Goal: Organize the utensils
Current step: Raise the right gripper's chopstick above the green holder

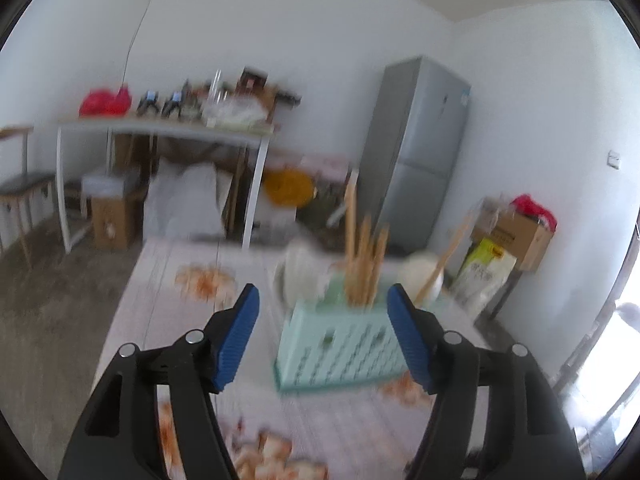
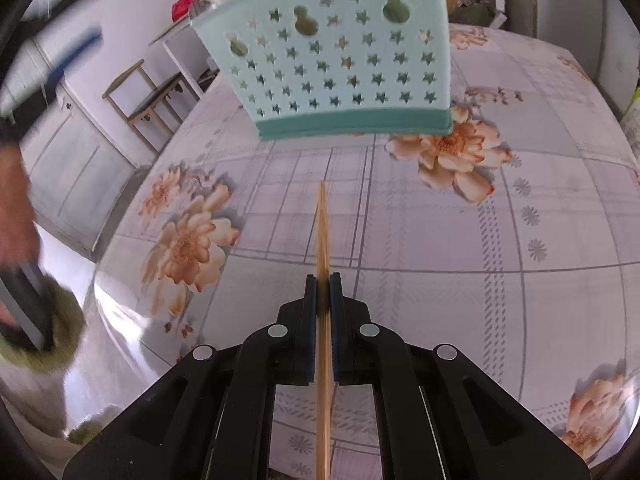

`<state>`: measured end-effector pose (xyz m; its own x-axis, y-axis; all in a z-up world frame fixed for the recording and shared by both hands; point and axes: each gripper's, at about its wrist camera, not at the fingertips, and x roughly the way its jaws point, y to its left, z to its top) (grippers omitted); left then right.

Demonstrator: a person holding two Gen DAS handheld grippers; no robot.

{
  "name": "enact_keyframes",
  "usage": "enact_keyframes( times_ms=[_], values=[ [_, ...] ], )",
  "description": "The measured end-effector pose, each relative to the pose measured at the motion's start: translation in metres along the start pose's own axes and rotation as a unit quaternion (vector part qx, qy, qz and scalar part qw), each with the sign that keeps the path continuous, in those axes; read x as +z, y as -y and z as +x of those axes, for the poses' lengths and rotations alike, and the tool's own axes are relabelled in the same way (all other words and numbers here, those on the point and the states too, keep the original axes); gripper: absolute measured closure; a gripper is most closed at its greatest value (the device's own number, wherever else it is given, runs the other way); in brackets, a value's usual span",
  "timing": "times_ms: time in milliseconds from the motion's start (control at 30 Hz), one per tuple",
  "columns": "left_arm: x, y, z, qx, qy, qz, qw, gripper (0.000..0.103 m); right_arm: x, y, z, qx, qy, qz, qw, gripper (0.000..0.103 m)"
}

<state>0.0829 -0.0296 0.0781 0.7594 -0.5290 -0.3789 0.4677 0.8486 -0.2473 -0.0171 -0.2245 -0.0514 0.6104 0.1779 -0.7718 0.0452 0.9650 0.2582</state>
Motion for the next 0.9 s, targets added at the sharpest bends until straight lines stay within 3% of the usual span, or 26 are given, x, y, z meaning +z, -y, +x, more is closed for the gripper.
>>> enact_keyframes(
  times_ms=[133, 367, 567, 900],
  values=[
    [-0.032, -0.015, 0.006, 0.019, -0.060, -0.018, 0.9979, 0.038, 0.007, -0.002, -0.018, -0.002, 0.024, -0.002, 1.000, 0.099],
    [-0.061, -0.026, 0.008, 0.039, -0.101, -0.032, 0.9936, 0.039, 0.035, -0.009, -0.066, 0.016, 0.102, -0.017, 0.994, 0.099],
    [-0.057, -0.021, 0.008, 0.045, -0.096, -0.025, 0.9941, 0.038, 0.070, -0.006, -0.104, 0.051, 0.177, -0.018, 0.983, 0.099],
    [-0.055, -0.027, 0.015, 0.050, -0.096, -0.037, 0.9934, 0.038, 0.140, -0.014, -0.129, 0.081, 0.274, -0.032, 0.958, 0.099]
  ],
)
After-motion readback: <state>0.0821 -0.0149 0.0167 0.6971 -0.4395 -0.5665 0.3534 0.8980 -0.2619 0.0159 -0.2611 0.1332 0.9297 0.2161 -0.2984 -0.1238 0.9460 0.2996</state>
